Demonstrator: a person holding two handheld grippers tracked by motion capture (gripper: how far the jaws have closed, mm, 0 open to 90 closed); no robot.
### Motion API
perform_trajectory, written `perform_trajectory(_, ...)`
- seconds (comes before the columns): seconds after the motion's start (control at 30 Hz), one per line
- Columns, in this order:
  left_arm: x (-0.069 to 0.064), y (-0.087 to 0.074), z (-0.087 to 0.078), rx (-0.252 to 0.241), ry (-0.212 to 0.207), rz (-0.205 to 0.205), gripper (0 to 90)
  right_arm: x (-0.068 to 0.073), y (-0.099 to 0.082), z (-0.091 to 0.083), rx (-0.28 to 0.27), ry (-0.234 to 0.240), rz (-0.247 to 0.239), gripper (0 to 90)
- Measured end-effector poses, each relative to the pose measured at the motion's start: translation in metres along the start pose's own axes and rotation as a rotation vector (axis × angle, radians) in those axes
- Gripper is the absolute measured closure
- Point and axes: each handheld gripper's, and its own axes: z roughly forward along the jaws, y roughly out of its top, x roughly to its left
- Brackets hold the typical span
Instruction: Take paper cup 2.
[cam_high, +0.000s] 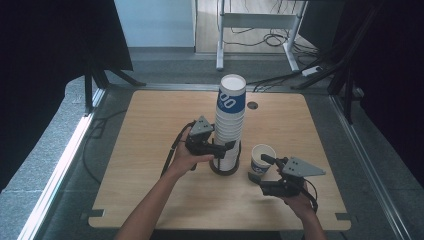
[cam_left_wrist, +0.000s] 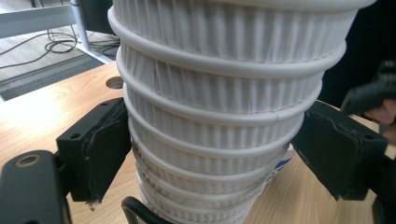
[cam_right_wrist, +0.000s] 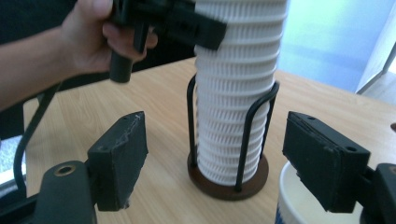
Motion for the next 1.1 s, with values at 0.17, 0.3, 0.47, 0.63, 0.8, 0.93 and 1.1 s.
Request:
perform_trajectory(0.17, 0.000, 0.000, -0.001, 0.004, 0.007, 0.007, 13.7, -0.009, 0.016, 0.001, -0.031, 0.004, 0.004, 22.5)
perform_trajectory(0.3, -0.002, -0.001, -0.001, 0.010, 0.019, 0.005, 15.1, -0.014, 0.036, 0.004, -0.033, 0.010, -0.016, 22.6)
perform_trajectory(0.47, -0.003, 0.000, -0.001, 0.012, 0.021, 0.008, 15.2, -0.017, 0.060, 0.004, -0.035, 0.020, -0.046, 22.7)
perform_trajectory(0.63, -0.003, 0.000, -0.001, 0.013, 0.022, 0.009, 15.2, -0.018, 0.081, 0.004, -0.046, 0.030, -0.071, 22.8)
perform_trajectory(0.8, -0.003, 0.000, -0.001, 0.016, 0.024, 0.007, 15.3, -0.023, 0.103, 0.005, -0.054, 0.053, -0.083, 23.3)
perform_trajectory(0.93, -0.003, -0.001, -0.002, 0.014, 0.025, 0.004, 15.3, -0.027, 0.121, 0.007, -0.058, 0.074, -0.079, 23.2)
perform_trajectory(1.1, -0.004, -0.001, -0.002, 0.013, 0.028, 0.003, 15.4, -0.031, 0.142, 0.012, -0.061, 0.089, -0.075, 23.1)
